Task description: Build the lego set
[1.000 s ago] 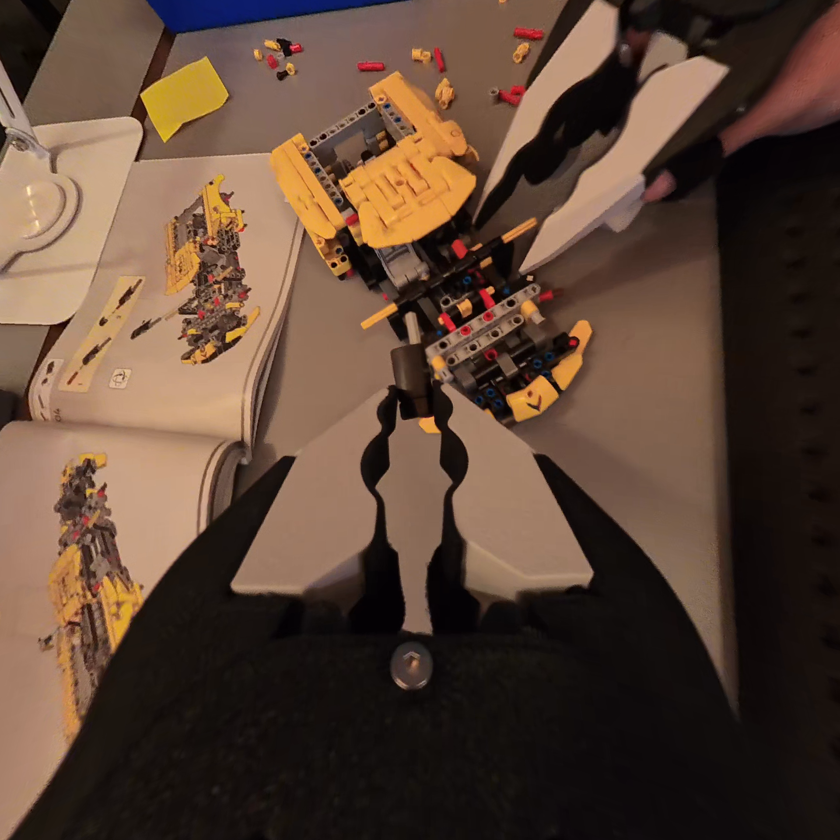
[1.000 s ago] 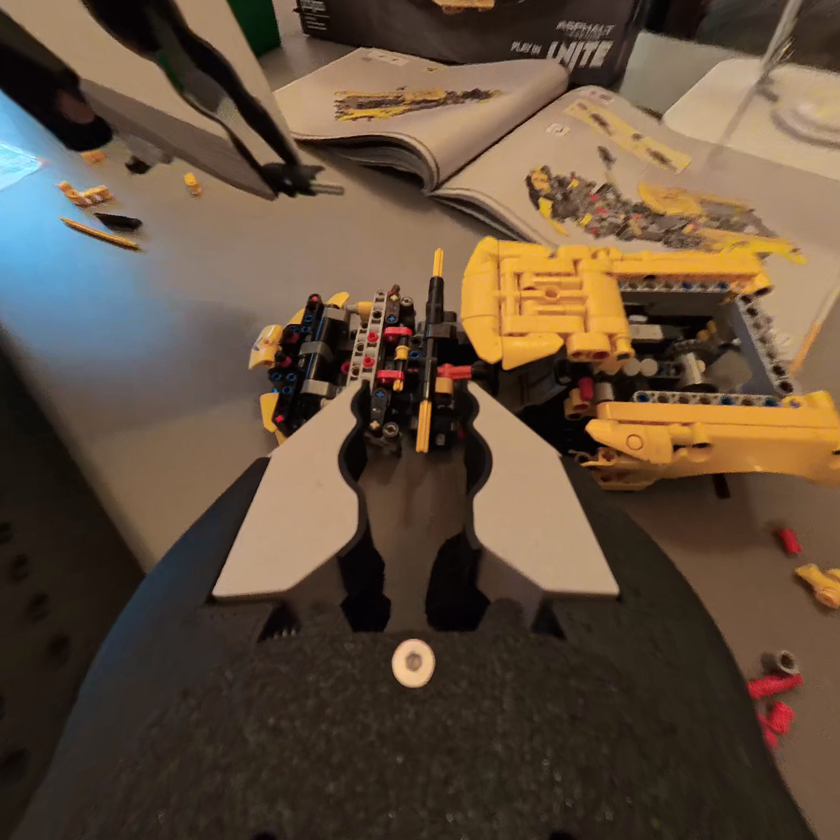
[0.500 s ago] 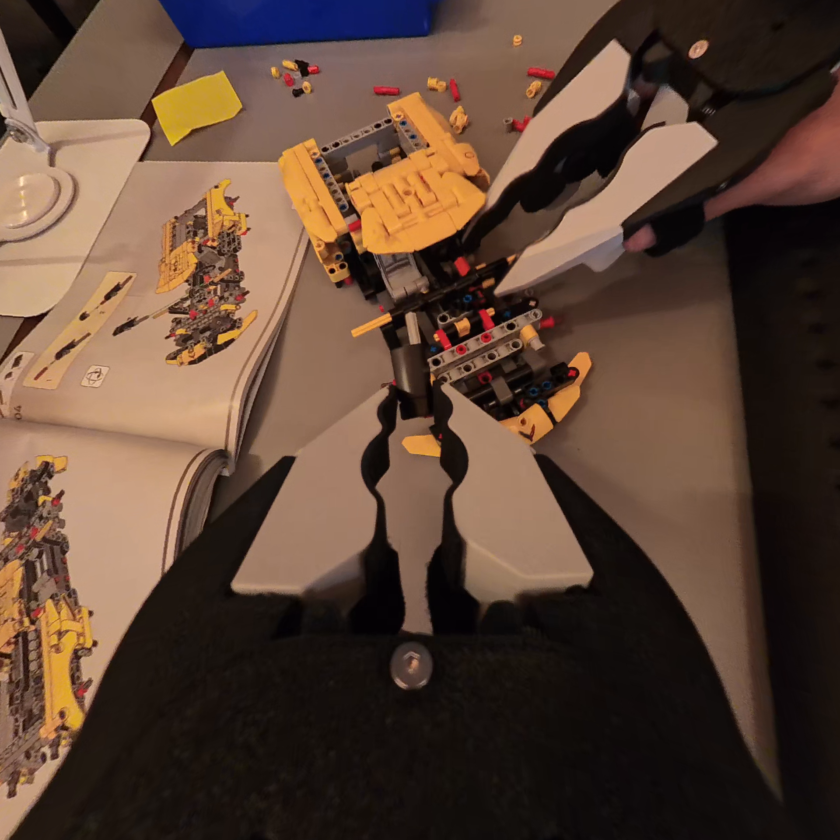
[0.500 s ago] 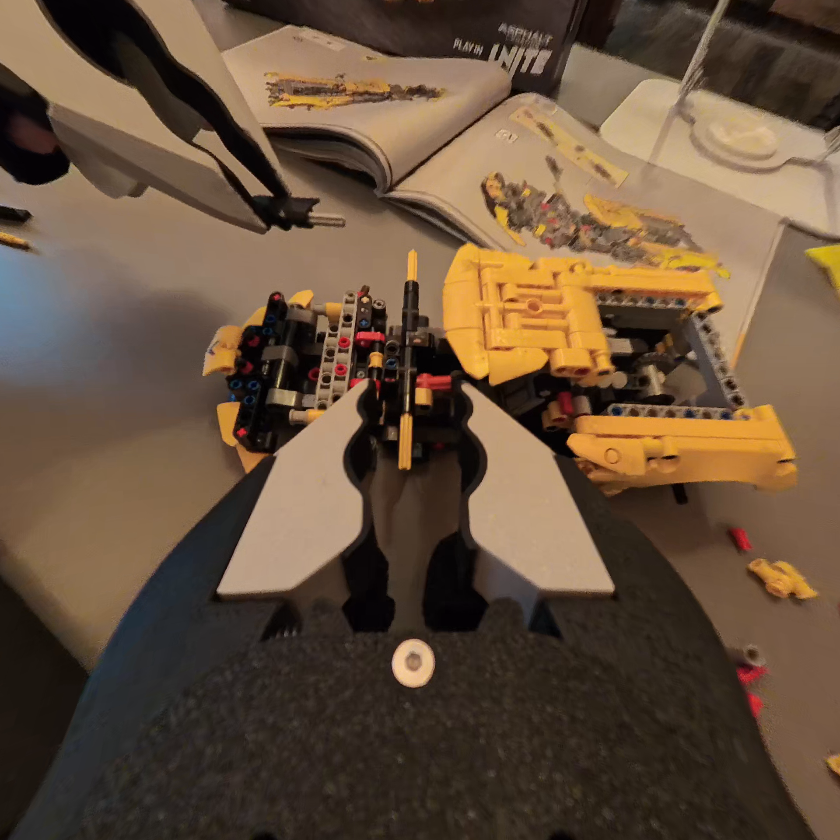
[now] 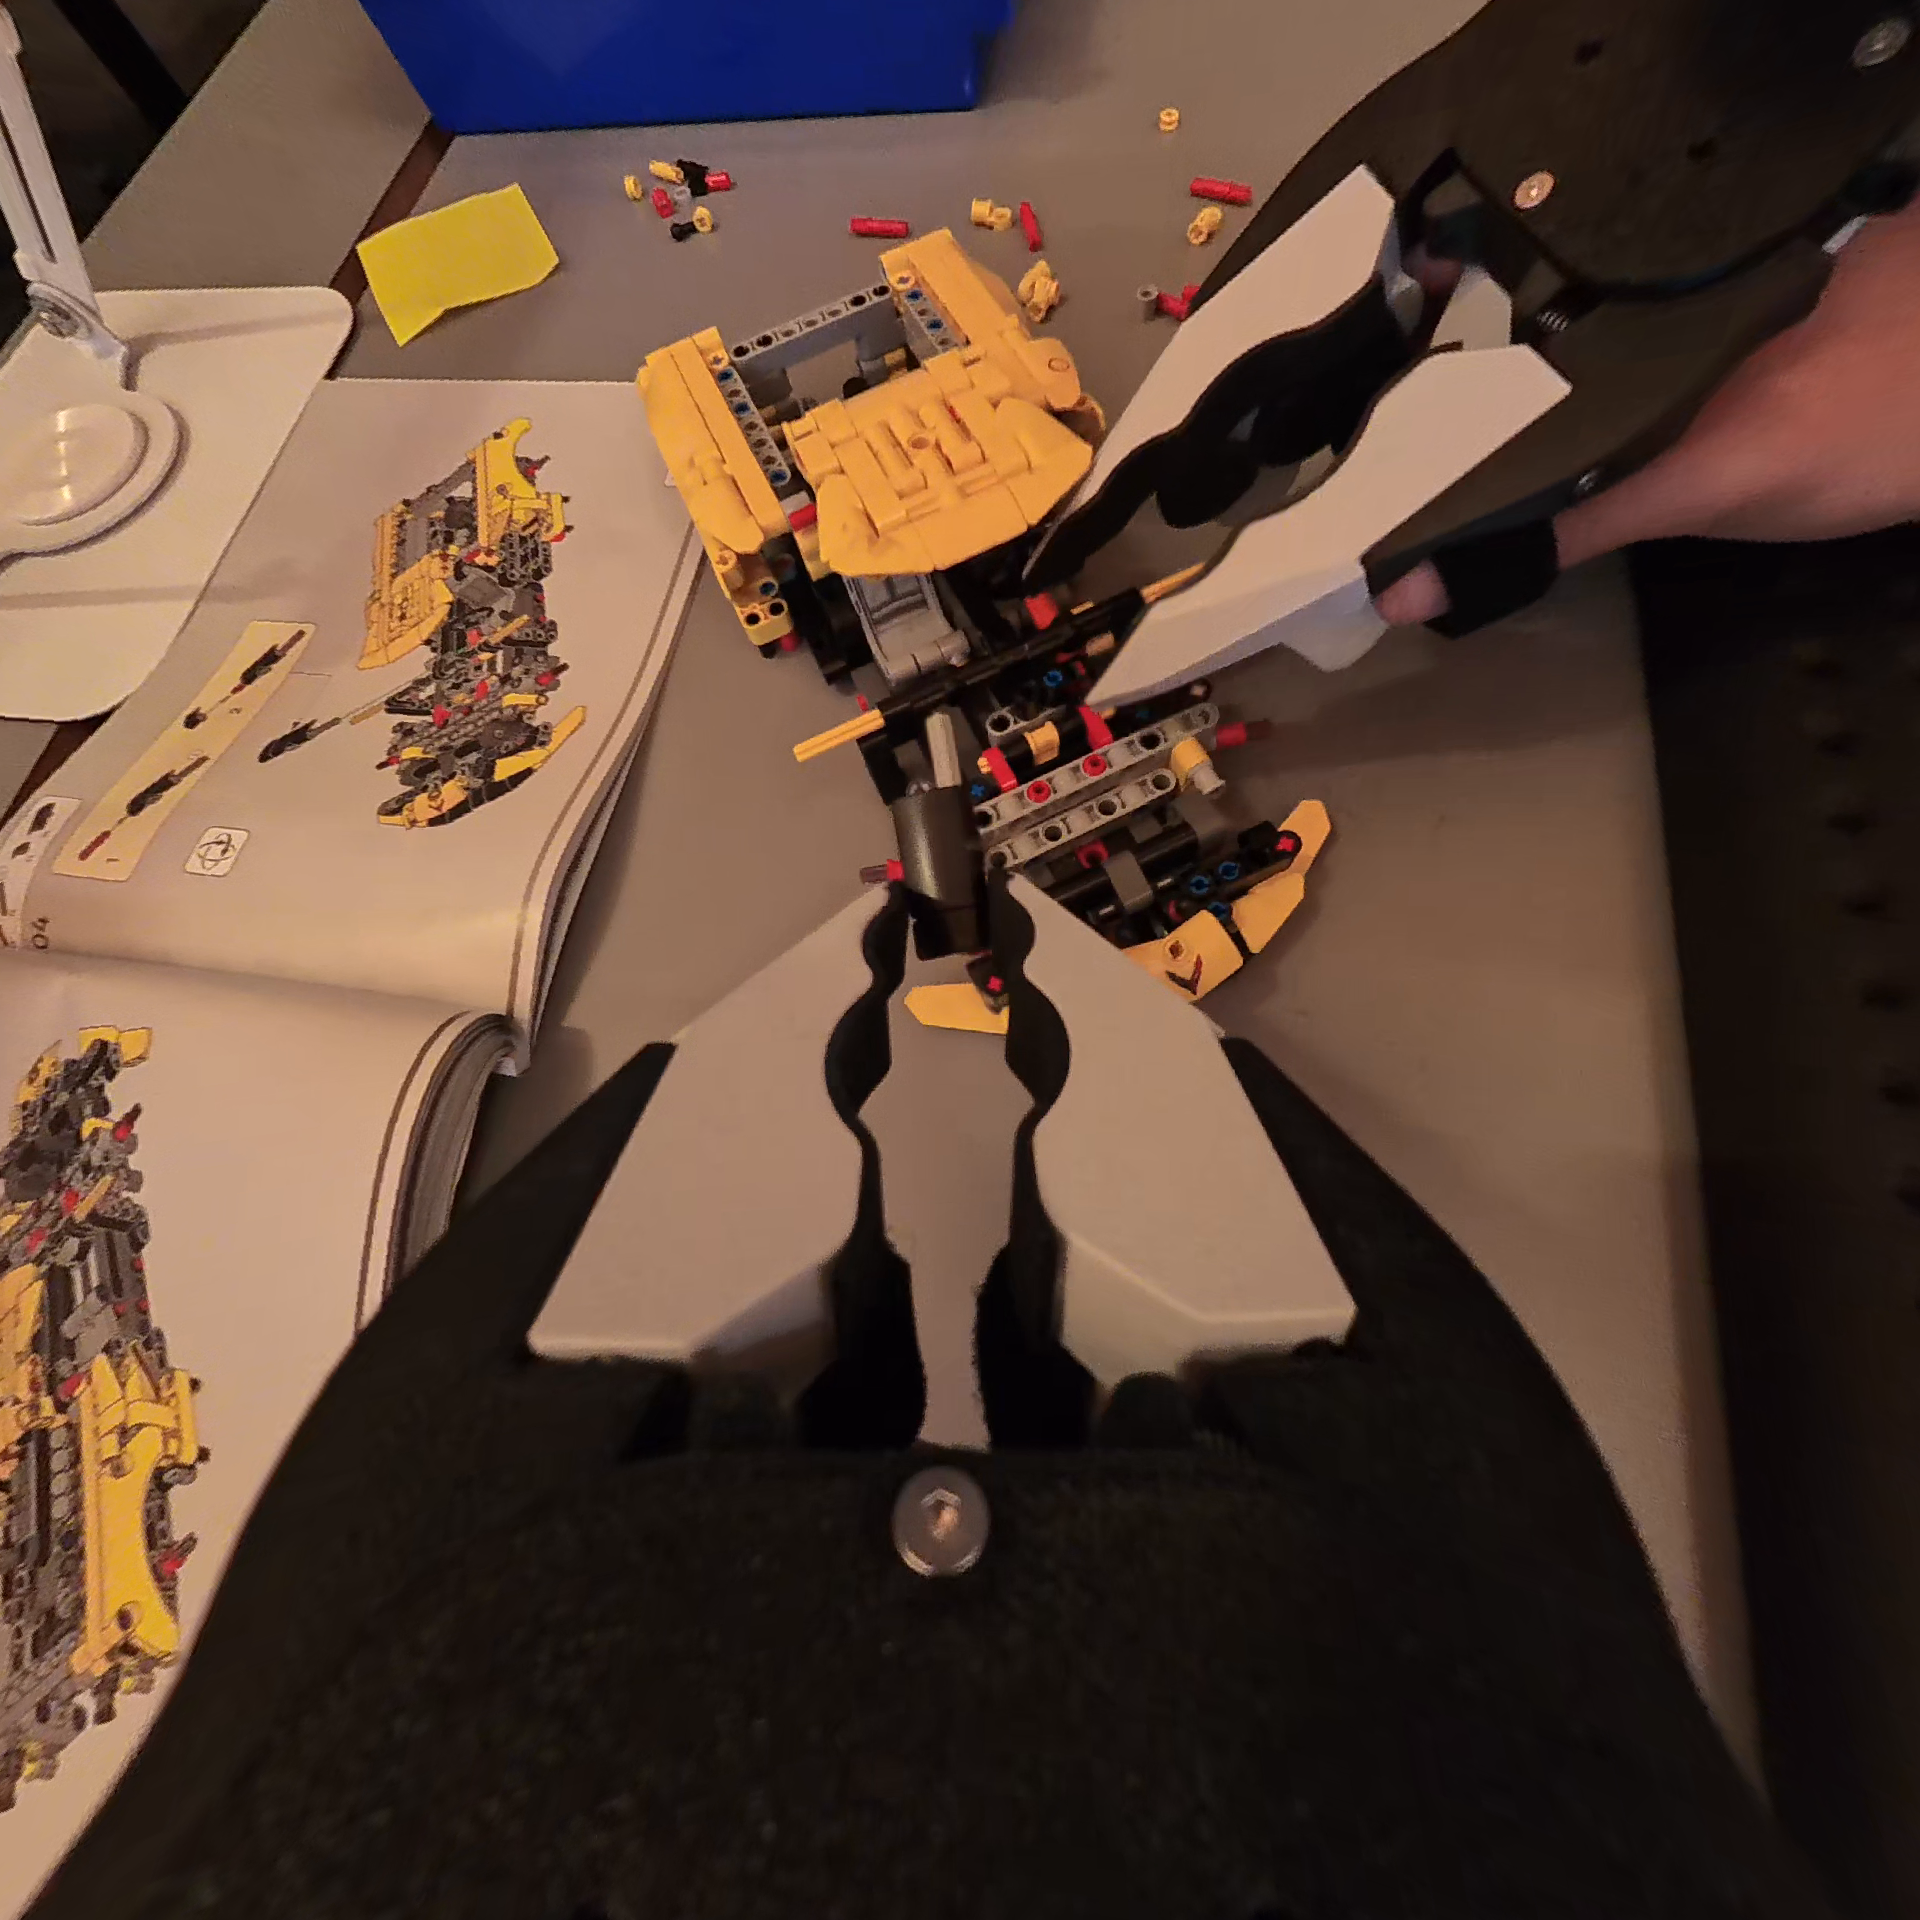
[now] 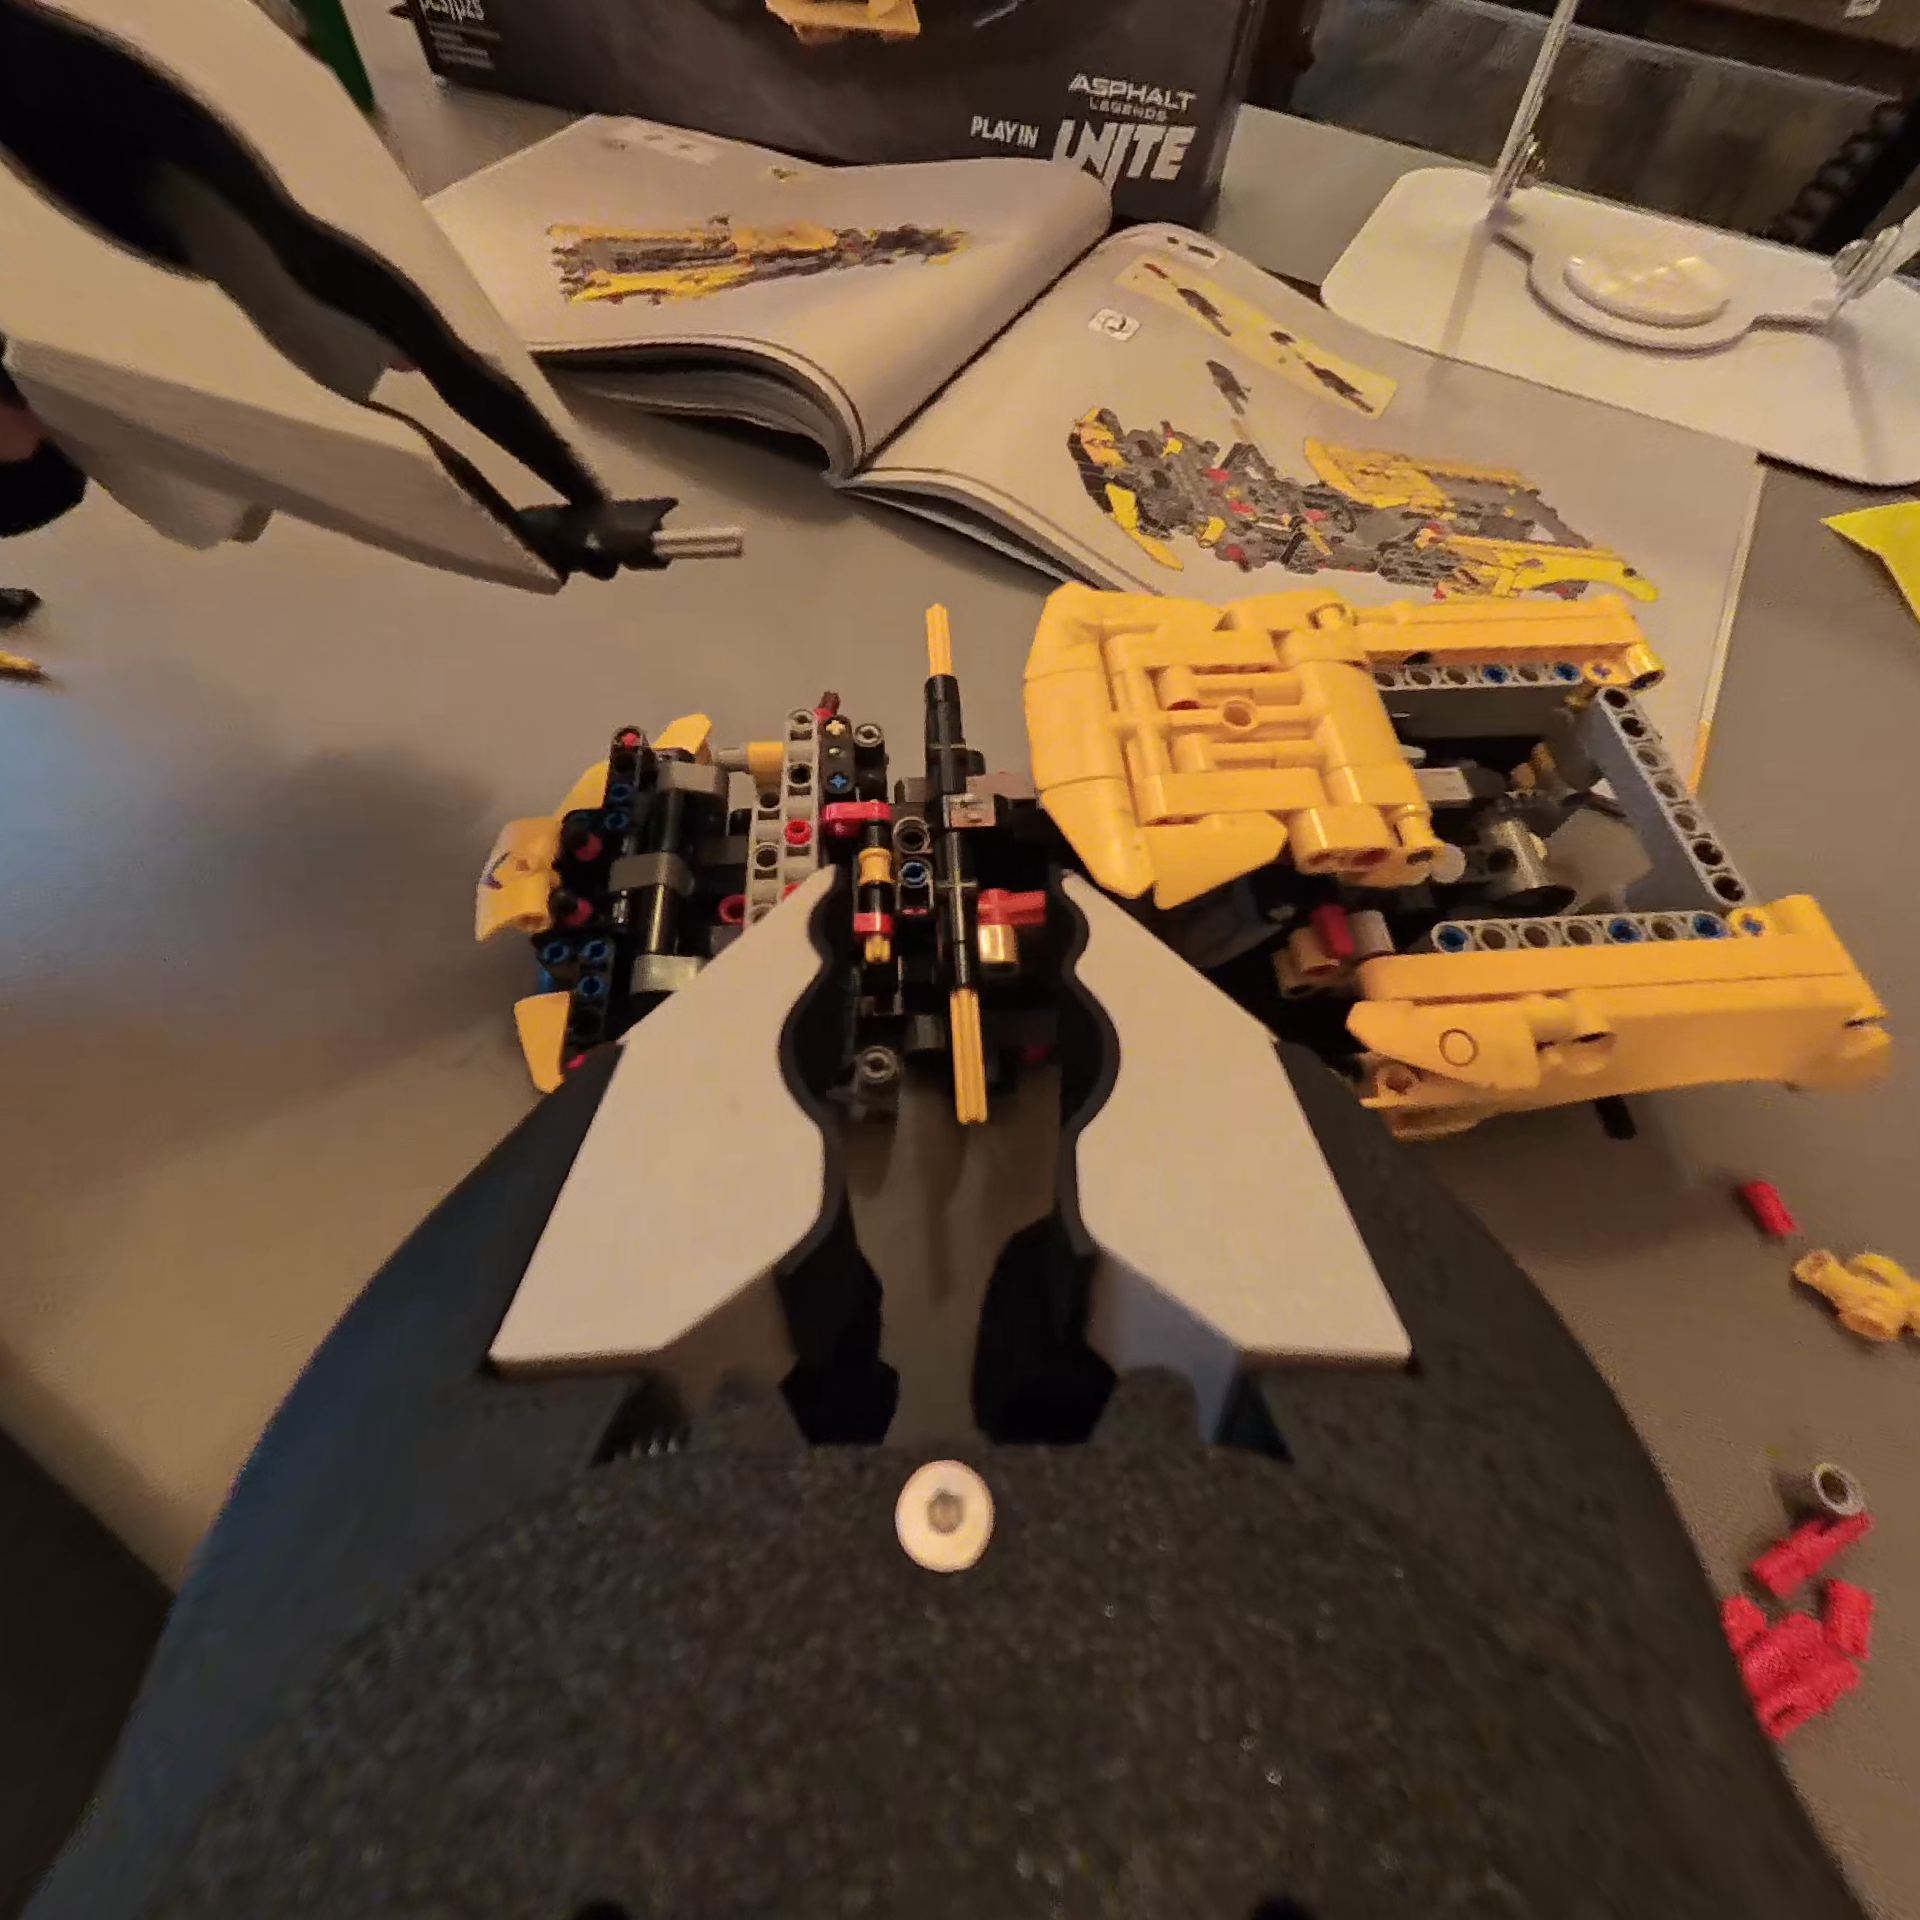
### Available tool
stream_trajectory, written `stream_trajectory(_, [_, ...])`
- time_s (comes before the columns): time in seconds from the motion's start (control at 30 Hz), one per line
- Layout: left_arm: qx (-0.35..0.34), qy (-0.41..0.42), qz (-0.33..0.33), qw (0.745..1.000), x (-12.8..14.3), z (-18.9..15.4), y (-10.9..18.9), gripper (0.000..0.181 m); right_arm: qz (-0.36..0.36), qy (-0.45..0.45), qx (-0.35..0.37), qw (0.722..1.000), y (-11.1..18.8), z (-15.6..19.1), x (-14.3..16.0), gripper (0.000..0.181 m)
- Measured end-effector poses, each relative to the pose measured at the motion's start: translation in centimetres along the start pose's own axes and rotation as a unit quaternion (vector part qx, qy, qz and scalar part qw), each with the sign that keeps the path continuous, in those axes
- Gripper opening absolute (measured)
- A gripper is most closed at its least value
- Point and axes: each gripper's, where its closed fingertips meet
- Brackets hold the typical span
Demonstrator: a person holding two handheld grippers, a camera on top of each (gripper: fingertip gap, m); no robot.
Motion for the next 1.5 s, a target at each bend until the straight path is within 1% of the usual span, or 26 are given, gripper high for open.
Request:
stream_trajectory(0.13, [0.007, 0.002, 0.003, 1.000, 0.2, -0.2, -0.1, 0.015, 0.003, 0.021, -0.007, 1.000, -0.3, 0.0, 0.1, 0.030])
stream_trajectory(0.17, [0.007, 0.001, 0.004, 1.000, 0.3, -0.2, -0.2, 0.015, 0.004, 0.036, -0.011, 0.999, -0.4, 0.1, 0.3, 0.022])
stream_trajectory(0.23, [0.006, 0.000, 0.007, 1.000, 0.4, -0.3, -0.1, 0.015, 0.005, 0.064, -0.007, 0.998, -0.4, 0.1, 0.3, 0.020])
stream_trajectory(0.33, [0.009, 0.001, 0.006, 1.000, 0.3, -0.4, -0.1, 0.015, 0.007, 0.096, -0.029, 0.995, -0.2, 0.5, 0.3, 0.015])
stream_trajectory(0.5, [0.017, -0.019, 0.033, 0.999, 0.9, -1.0, 1.0, 0.015, -0.001, 0.108, -0.143, 0.984, 0.5, 2.1, 0.6, 0.014])
stream_trajectory(0.6, [0.034, -0.030, 0.058, 0.997, 1.5, -1.8, 1.9, 0.015, -0.004, 0.143, -0.225, 0.964, 1.4, 3.0, 0.9, 0.014])
stream_trajectory(0.63, [0.045, -0.029, 0.060, 0.997, 1.6, -2.1, 2.2, 0.015, -0.006, 0.161, -0.256, 0.953, 1.9, 3.4, 1.1, 0.014])
stream_trajectory(0.7, [0.081, -0.018, 0.053, 0.995, 1.4, -3.4, 2.5, 0.015, -0.008, 0.191, -0.329, 0.925, 3.1, 4.3, 1.6, 0.014])
stream_trajectory(0.77, [0.122, -0.005, 0.040, 0.992, 1.0, -4.8, 2.4, 0.015, -0.013, 0.194, -0.423, 0.885, 4.6, 5.3, 2.3, 0.014])
stream_trajectory(0.8, [0.141, -0.004, 0.037, 0.989, 0.9, -5.5, 2.3, 0.015, -0.010, 0.185, -0.455, 0.871, 5.2, 5.3, 2.5, 0.013])
stream_trajectory(0.9, [0.169, -0.012, 0.051, 0.984, 1.1, -6.5, 1.3, 0.015, -0.003, 0.166, -0.464, 0.870, 5.1, 4.1, 2.3, 0.012])
stream_trajectory(0.93, [0.176, -0.010, 0.057, 0.983, 1.1, -6.8, 1.0, 0.015, 0.001, 0.154, -0.462, 0.873, 5.1, 3.8, 2.1, 0.016])
stream_trajectory(0.97, [0.178, -0.008, 0.059, 0.982, 1.1, -7.0, 0.7, 0.015, 0.002, 0.135, -0.457, 0.879, 5.2, 3.6, 1.8, 0.026])
stream_trajectory(1.07, [0.174, 0.008, 0.060, 0.983, 1.1, -7.0, -0.5, 0.015, -0.005, 0.100, -0.429, 0.898, 5.8, 2.9, 1.2, 0.029])
stream_trajectory(1.2, [0.176, 0.013, 0.080, 0.981, 1.5, -7.3, -1.4, 0.015, -0.024, 0.112, -0.375, 0.920, 6.0, 3.1, 1.3, 0.026])
stream_trajectory(1.3, [0.174, 0.008, 0.084, 0.981, 1.0, -7.1, -1.8, 0.015, -0.037, 0.118, -0.356, 0.926, 5.4, 3.6, 1.0, 0.024])
stream_trajectory(1.33, [0.177, 0.006, 0.090, 0.980, 1.0, -7.1, -1.9, 0.015, -0.035, 0.122, -0.351, 0.928, 5.1, 3.6, 1.0, 0.023])
stream_trajectory(1.43, [0.179, -0.002, 0.107, 0.978, 1.1, -7.1, -2.4, 0.015, 0.002, 0.148, -0.352, 0.924, 4.5, 4.0, 2.1, 0.024])
stream_trajectory(1.5, [0.187, -0.003, 0.112, 0.976, 1.0, -7.2, -2.6, 0.014, -0.005, 0.154, -0.359, 0.921, 4.5, 4.5, 2.2, 0.020])
Point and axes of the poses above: each gripper's, where its closed fingertips meet, y back along the fingers, x out of its underside, z = x × y across the jaws, and after that the axes turned 5 degrees about -z, right-handed
